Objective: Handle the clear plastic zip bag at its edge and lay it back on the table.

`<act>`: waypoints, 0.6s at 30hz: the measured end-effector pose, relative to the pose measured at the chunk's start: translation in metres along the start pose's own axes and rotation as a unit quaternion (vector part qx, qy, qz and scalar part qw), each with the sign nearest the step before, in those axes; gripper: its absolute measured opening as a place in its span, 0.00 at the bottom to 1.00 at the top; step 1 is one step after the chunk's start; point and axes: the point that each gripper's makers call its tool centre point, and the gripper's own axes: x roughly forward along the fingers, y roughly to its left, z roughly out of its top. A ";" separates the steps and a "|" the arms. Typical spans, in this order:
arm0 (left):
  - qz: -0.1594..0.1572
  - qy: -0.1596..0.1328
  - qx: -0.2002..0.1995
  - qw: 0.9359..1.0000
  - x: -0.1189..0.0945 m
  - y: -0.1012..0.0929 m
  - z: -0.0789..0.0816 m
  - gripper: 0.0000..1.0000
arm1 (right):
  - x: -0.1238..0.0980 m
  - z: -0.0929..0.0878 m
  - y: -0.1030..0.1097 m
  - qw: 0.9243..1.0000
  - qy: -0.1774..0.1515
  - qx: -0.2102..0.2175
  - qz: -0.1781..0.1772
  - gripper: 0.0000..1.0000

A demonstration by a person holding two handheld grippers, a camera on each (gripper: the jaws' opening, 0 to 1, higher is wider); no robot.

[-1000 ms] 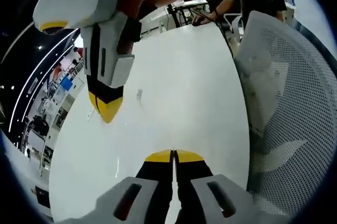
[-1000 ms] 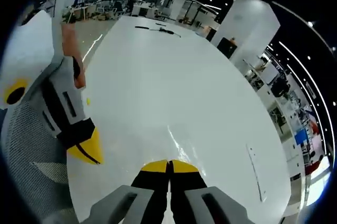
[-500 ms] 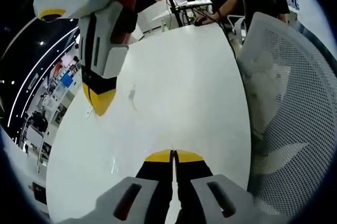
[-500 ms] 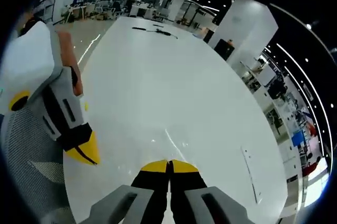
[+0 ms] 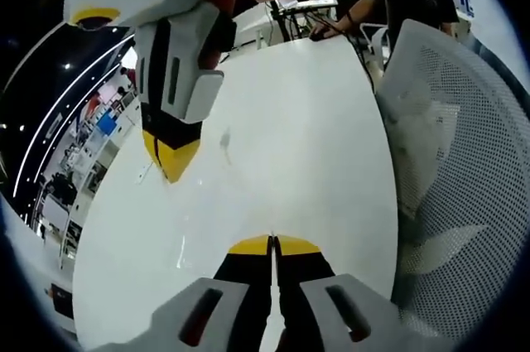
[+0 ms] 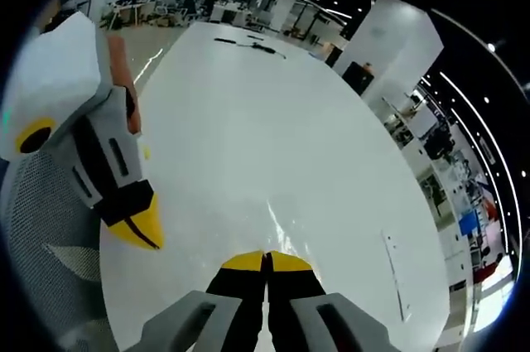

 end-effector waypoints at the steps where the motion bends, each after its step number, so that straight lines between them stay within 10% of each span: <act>1: 0.002 0.001 0.000 1.000 0.000 0.000 0.000 0.00 | 0.001 -0.001 0.000 1.000 0.000 0.000 0.001 0.00; 18: 0.013 -0.002 -0.015 1.000 -0.001 0.009 0.000 0.00 | 0.009 -0.005 0.022 0.999 0.002 -0.023 0.029 0.00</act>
